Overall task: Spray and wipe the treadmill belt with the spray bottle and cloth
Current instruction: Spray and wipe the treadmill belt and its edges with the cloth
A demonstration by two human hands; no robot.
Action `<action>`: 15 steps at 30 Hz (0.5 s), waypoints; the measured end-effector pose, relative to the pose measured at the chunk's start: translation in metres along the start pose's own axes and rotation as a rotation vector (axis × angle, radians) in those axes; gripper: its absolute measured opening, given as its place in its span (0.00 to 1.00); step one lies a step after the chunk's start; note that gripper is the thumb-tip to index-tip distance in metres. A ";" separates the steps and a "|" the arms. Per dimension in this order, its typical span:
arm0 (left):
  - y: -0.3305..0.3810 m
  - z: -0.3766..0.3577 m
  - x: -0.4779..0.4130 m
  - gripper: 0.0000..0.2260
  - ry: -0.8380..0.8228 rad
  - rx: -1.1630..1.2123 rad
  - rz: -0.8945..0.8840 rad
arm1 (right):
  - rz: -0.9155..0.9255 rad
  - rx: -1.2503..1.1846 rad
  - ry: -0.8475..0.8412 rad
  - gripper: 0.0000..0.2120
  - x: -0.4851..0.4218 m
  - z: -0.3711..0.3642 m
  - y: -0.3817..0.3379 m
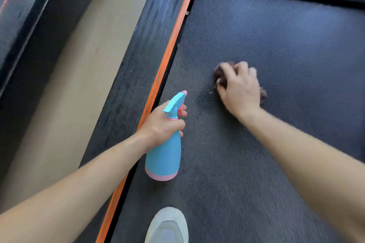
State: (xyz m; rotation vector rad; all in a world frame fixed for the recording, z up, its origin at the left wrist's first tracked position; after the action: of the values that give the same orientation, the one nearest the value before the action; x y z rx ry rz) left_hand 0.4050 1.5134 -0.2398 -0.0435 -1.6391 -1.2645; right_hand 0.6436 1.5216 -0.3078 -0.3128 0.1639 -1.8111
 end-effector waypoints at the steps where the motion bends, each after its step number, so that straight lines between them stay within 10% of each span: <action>1: 0.002 0.002 -0.001 0.16 0.005 -0.001 -0.004 | 0.104 0.020 0.000 0.20 0.021 -0.007 -0.010; 6: 0.009 0.006 -0.004 0.16 0.007 -0.001 -0.028 | 0.547 0.176 -0.115 0.24 0.081 -0.027 -0.018; 15: 0.006 0.004 -0.007 0.28 -0.023 0.023 -0.062 | 0.095 0.106 -0.005 0.23 0.010 -0.009 -0.018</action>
State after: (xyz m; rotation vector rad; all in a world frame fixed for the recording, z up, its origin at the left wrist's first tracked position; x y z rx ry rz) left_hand 0.4088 1.5226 -0.2398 0.0066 -1.6859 -1.2965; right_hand 0.6222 1.5162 -0.3099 -0.2307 0.0778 -1.7179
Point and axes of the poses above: each hand's wrist, its own x-axis away from the middle knuckle, its own z-axis out of the back of the hand, y = z × x, the point moved 3 cm from there along -x, towards the middle knuckle, and after that the axes turned 14 degrees about -y, right-handed, at the moved point
